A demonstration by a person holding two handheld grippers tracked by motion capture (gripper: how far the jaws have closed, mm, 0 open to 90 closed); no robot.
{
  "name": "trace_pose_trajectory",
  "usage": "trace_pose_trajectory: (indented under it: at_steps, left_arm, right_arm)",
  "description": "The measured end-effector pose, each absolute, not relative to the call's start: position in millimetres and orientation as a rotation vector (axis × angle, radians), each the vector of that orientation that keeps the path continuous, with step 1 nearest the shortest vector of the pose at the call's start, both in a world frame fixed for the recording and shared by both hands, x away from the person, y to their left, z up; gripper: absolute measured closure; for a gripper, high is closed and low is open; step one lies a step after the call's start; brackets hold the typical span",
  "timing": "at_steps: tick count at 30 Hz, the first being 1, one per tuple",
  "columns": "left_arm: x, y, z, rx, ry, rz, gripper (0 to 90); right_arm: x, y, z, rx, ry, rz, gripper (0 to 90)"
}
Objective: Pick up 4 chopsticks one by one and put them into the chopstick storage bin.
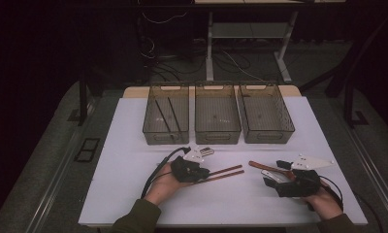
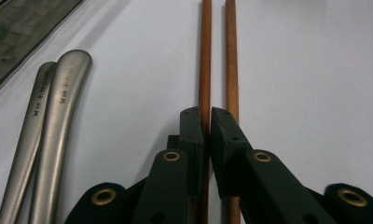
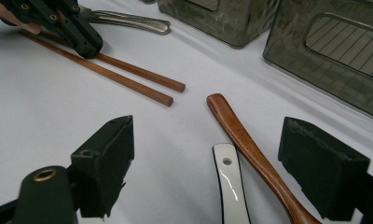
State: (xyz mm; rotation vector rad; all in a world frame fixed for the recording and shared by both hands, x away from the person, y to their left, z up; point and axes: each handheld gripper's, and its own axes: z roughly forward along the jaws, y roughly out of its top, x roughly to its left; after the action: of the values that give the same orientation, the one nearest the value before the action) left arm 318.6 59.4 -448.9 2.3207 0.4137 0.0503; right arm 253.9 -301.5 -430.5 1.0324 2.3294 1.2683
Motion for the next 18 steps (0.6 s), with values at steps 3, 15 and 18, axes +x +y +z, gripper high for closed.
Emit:
trace_pose_trajectory:
  at_steps: [3,15,18]
  left_arm:
    - [319.9,60.4,-449.6,2.313,0.407,0.04,83.5]
    - [323.5,62.2,-449.2,2.303,0.412,0.019,83.8]
    - [324.3,64.2,-447.3,2.301,0.415,0.018,83.8]
  right_arm:
    - [254.0,-301.2,-430.5,1.027,2.331,1.265,17.9]
    - [253.4,-298.8,-431.0,1.01,2.339,1.268,17.9]
    - [252.6,-297.1,-431.0,1.0,2.341,1.277,17.9]
